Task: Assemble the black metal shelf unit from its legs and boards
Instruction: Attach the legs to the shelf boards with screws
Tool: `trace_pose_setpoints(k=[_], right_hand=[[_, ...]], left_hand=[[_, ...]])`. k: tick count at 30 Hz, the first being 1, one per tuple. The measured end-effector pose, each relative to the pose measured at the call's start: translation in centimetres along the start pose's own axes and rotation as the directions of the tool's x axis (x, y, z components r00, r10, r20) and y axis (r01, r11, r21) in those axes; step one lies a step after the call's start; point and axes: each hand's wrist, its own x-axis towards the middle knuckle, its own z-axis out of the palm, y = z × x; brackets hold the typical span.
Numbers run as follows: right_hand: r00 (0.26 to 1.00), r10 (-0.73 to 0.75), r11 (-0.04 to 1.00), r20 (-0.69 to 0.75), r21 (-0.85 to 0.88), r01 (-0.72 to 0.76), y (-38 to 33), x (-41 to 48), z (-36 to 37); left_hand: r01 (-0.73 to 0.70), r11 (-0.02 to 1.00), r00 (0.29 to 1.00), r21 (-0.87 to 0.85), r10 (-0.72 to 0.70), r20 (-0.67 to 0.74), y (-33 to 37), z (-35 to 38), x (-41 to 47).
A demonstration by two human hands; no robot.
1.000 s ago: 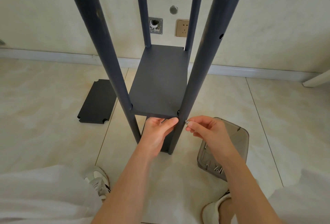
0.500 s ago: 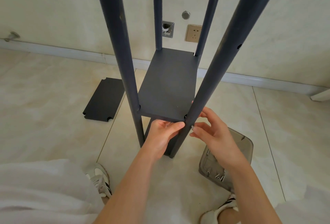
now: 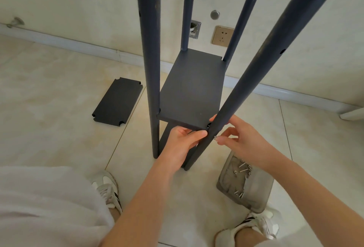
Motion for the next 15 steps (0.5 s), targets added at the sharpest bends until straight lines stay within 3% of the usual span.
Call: trace_pose_setpoints(k=[5, 15], right_hand=[[0.998, -0.005, 0.979, 0.060, -0.201, 0.017, 0.5, 0.3, -0.2], [0.974, -0.073, 0.958, 0.213, -0.257, 0.128, 0.3, 0.9, -1.9]], left_hand=[[-0.023, 0.999, 1.000, -0.039, 0.024, 0.017, 0.1, 0.2, -0.2], [-0.062, 0.997, 0.997, -0.054, 0.064, 0.035, 0.3, 0.3, -0.1]])
